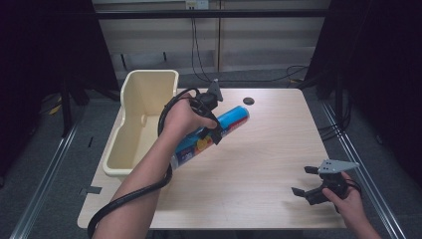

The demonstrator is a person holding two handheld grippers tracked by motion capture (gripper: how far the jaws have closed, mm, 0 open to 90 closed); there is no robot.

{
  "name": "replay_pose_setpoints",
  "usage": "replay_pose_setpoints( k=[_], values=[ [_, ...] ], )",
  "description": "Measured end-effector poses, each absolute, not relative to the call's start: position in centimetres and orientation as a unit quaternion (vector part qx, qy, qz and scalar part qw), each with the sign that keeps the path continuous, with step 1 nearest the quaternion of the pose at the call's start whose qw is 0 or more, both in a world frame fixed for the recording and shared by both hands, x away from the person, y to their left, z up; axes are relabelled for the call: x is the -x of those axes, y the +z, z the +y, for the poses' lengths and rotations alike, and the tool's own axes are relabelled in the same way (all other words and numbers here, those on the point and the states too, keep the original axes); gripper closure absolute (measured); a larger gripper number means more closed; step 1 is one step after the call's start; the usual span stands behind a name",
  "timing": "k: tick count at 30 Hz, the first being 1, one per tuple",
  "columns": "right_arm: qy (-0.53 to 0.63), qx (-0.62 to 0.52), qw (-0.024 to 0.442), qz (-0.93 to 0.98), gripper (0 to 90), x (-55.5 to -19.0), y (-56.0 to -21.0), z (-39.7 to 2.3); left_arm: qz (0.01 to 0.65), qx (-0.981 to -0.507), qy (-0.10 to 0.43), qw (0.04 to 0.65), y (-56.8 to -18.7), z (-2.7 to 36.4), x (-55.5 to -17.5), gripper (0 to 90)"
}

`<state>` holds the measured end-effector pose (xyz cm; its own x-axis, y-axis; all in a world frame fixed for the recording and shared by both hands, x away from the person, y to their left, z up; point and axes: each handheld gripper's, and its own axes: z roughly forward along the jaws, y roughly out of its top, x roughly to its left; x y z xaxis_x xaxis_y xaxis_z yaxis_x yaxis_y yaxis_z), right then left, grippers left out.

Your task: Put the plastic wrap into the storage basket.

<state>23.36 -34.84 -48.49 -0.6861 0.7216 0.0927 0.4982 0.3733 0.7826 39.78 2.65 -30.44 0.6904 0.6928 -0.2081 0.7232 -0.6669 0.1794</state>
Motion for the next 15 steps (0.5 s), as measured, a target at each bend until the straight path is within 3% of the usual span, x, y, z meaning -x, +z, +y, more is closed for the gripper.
replay_pose_setpoints(
  k=[15],
  values=[
    [0.418, -0.374, 0.134, 0.817, 2.4, -23.4, -48.5, -34.8, 0.416, -0.898, -0.059, 0.130, -27.7, 5.1, -40.1, 32.2]
  ],
)
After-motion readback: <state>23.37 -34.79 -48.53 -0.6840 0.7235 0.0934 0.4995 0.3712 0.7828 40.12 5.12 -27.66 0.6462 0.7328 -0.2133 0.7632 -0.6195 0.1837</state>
